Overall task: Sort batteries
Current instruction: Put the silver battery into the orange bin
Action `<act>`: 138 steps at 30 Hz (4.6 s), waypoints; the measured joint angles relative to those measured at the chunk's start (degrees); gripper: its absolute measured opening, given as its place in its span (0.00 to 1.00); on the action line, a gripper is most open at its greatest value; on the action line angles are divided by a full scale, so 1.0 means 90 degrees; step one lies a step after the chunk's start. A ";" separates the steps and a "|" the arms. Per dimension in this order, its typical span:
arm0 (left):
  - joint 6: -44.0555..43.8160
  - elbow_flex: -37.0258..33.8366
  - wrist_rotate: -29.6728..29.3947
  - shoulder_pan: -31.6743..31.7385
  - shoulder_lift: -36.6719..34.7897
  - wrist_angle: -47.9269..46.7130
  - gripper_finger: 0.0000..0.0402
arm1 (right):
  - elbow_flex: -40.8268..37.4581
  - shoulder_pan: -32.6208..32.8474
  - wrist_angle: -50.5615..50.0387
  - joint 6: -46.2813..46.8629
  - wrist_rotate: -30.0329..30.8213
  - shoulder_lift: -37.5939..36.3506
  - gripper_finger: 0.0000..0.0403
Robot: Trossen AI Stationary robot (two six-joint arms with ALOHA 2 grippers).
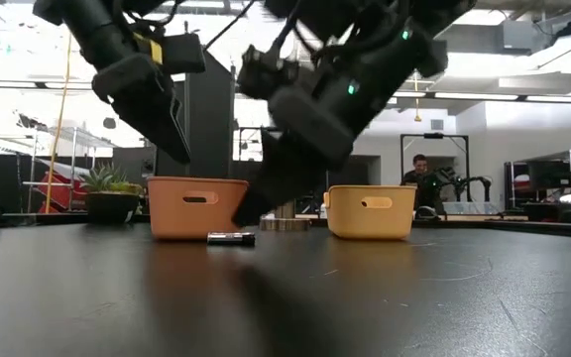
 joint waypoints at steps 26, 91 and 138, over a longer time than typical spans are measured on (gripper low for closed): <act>-0.2199 -0.0999 -0.1301 -0.2149 -0.0738 0.0457 0.32 | 0.0192 -0.0489 -0.0042 -0.0495 -0.0564 0.0416 0.38; -0.0503 -0.0047 -0.0848 -0.4347 0.2780 0.3794 0.45 | 0.2701 0.0064 -0.2497 -0.1397 0.0295 0.0423 0.13; -0.1006 0.0253 0.0004 -0.3417 0.2936 0.2262 0.06 | 0.2709 0.0347 -0.2775 -0.1406 0.1269 -0.0142 0.13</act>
